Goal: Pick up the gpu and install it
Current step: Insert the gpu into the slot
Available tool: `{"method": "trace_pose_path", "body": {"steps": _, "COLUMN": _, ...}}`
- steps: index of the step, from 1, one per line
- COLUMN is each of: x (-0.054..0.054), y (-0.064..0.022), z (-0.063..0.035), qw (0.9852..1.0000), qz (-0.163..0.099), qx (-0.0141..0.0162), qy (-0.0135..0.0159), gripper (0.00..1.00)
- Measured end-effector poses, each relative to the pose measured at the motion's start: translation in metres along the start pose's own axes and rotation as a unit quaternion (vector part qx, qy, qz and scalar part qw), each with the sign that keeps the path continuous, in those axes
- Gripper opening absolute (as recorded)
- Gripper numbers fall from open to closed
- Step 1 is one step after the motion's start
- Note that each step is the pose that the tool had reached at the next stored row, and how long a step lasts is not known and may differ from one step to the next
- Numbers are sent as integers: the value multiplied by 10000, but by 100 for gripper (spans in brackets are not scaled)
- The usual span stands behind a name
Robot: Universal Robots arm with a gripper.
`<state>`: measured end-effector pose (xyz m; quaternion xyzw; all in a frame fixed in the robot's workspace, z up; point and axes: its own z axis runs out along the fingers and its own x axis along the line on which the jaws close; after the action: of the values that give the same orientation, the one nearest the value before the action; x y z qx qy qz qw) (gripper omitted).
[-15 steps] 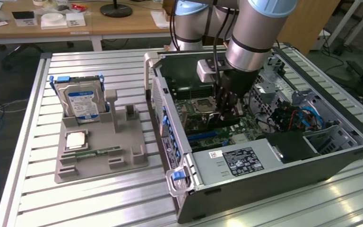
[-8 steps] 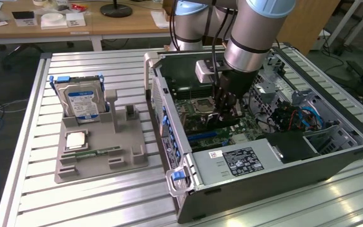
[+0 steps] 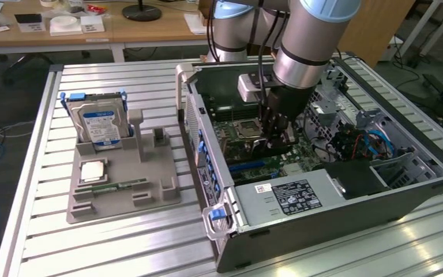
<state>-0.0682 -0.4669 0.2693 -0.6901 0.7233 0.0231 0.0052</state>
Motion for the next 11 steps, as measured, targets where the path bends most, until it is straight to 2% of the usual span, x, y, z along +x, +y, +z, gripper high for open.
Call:
{"method": "trace_pose_path", "body": {"steps": 8, "x": 3, "y": 67, "z": 3, "qw": 10000, "qz": 0, "qx": 0, "qy": 0, "gripper": 27}}
{"method": "trace_pose_path", "body": {"steps": 11, "x": 3, "y": 68, "z": 3, "qw": 10000, "qz": -1, "qx": 0, "qy": 0, "gripper": 27}}
